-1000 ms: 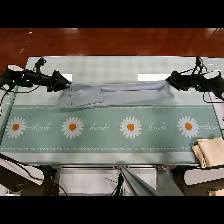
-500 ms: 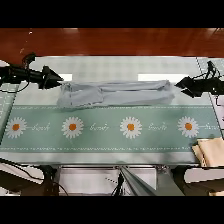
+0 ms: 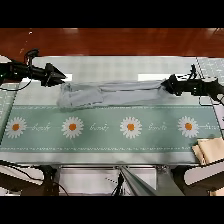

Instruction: Fold the shirts.

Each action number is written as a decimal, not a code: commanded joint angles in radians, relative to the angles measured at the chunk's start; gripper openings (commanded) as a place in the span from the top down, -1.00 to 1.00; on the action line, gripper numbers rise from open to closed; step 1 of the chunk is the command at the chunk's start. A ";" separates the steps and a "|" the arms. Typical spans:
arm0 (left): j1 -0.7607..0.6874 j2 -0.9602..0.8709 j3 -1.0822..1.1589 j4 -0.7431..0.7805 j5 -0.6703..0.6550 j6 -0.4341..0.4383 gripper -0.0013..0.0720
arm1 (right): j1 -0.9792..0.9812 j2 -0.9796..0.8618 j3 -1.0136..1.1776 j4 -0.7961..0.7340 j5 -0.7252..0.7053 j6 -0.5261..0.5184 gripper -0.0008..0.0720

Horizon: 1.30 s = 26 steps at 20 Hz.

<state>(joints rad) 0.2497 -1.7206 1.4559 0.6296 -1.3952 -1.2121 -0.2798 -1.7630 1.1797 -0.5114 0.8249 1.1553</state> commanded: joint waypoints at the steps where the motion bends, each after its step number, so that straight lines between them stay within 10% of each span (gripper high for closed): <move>1: -0.019 0.002 0.001 -0.003 -0.002 0.000 -0.07 | 0.054 0.001 0.001 0.067 -0.089 -0.013 0.88; 5: -0.038 0.011 0.001 -0.003 -0.002 -0.003 0.01 | 0.045 0.116 0.001 -0.018 -0.062 -0.035 0.88; 13: -0.242 0.171 0.001 -0.002 0.155 -0.011 0.89 | 0.072 0.457 0.002 -0.337 0.137 0.149 0.88; 26: -0.877 0.107 -0.089 -0.002 0.535 -0.058 0.89 | 0.177 0.969 0.002 -0.617 0.334 0.505 0.88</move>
<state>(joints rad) -0.5114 -1.5864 1.3785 0.6270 -0.9691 -1.2476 -0.1116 -0.8879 1.1805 -1.0752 1.0969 1.5837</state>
